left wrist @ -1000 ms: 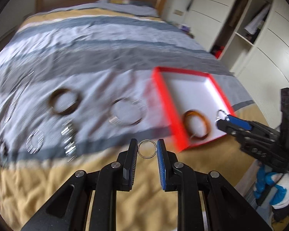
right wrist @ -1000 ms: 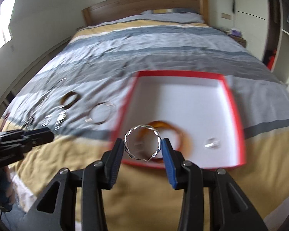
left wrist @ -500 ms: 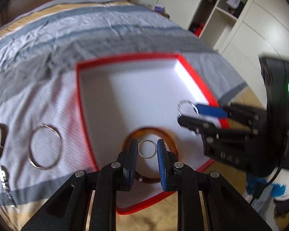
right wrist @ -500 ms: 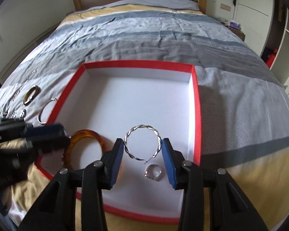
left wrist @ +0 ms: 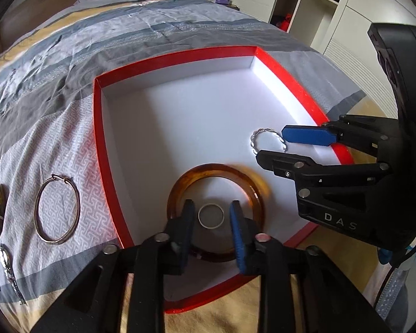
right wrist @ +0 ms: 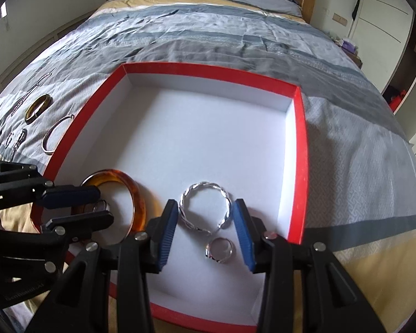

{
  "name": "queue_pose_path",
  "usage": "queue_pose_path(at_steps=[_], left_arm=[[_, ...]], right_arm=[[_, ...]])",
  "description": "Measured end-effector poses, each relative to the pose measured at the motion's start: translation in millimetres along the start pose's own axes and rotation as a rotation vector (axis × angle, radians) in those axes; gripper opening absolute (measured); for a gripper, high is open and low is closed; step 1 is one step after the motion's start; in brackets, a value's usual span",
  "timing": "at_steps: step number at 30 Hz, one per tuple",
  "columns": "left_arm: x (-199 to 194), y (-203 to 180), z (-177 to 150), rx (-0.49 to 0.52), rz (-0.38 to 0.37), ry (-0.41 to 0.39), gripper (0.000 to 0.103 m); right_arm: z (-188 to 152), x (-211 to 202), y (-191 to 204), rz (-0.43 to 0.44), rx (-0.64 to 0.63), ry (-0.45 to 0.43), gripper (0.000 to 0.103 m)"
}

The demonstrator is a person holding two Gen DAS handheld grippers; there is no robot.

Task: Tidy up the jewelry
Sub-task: 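Lower both held items into the red box and open both tools, then grasp the beaded bracelet with the left tool while the right tool grasps the silver watch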

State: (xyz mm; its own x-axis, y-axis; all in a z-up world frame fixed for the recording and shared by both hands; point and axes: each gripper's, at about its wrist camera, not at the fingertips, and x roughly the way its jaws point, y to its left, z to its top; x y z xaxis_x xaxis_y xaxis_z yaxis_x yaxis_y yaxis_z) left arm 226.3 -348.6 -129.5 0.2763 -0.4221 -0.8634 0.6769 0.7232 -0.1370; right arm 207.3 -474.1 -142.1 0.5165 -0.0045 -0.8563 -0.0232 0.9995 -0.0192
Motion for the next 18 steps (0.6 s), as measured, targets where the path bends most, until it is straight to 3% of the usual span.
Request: queue_pose_path(at_steps=[1, 3, 11, 18], left_arm=[[-2.1, 0.0, -0.4, -0.003, 0.000, -0.003, 0.043], [-8.4, 1.3, -0.6, -0.014, -0.008, -0.014, 0.050], [-67.4, 5.6, -9.1, -0.056, 0.008, -0.097, 0.060], [-137.7, 22.5, -54.9, -0.066, 0.065, -0.119, 0.061]], right_arm=[[-0.2, -1.2, -0.6, -0.002, 0.002, 0.003, 0.040], [-1.0, -6.6, -2.4, -0.011, 0.012, 0.005, 0.040], [-5.0, -61.0, -9.8, -0.055, 0.048, -0.057, 0.040], [-11.9, -124.8, 17.2, -0.027, 0.107, -0.159, 0.040]])
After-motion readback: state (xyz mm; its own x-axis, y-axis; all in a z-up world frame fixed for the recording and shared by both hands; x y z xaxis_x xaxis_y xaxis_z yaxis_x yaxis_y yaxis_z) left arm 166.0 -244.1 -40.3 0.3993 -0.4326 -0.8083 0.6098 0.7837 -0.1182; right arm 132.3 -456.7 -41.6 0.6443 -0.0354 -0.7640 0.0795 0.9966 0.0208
